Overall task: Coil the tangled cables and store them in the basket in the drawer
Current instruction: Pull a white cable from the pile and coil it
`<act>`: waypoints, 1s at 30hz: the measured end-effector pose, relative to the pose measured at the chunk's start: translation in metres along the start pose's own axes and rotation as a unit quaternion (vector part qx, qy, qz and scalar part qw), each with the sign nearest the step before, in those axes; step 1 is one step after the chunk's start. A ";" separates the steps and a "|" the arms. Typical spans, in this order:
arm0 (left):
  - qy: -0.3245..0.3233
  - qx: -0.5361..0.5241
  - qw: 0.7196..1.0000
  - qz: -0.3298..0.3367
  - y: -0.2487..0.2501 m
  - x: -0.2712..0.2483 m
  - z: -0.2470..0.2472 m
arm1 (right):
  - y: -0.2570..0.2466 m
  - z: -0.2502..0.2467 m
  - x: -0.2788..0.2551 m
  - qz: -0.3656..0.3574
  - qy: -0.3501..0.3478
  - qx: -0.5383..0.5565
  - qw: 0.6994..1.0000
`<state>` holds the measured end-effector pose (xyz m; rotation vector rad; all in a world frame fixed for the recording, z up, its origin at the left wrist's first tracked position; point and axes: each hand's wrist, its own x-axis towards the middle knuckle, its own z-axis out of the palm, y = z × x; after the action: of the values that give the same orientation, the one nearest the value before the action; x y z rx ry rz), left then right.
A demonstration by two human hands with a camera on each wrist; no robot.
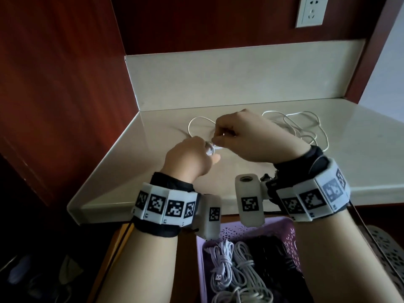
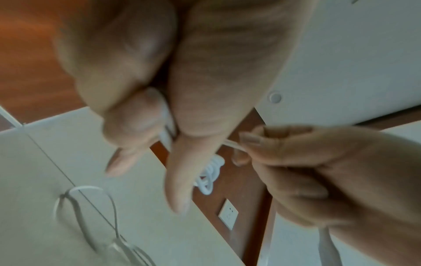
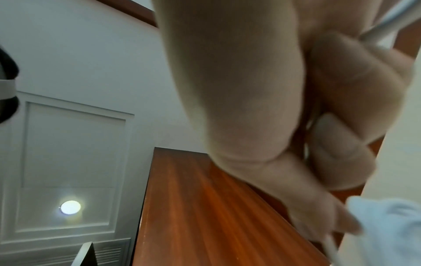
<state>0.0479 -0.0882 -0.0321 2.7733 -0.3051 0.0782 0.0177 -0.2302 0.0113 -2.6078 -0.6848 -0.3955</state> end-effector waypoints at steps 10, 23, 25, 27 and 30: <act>0.072 -0.258 0.961 -0.066 -0.018 -0.002 -0.026 | -0.010 0.004 0.002 -0.020 0.013 0.061 0.998; -0.030 -0.484 0.872 0.066 -0.024 -0.014 -0.034 | 0.030 0.005 0.001 0.001 -0.014 0.353 0.936; -0.073 -0.497 0.859 0.099 -0.022 -0.019 -0.037 | 0.037 0.009 0.002 -0.008 -0.009 0.380 0.925; -0.116 -0.489 0.852 0.147 -0.019 -0.024 -0.038 | 0.042 0.013 0.003 -0.027 -0.027 0.392 0.919; -0.178 -0.417 0.859 0.237 -0.013 -0.029 -0.037 | 0.044 0.018 0.005 -0.046 -0.057 0.377 0.923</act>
<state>0.0220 -0.0579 -0.0040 1.7824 -0.8737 -0.3665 0.0479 -0.2554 -0.0163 -1.8743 -0.8023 0.0124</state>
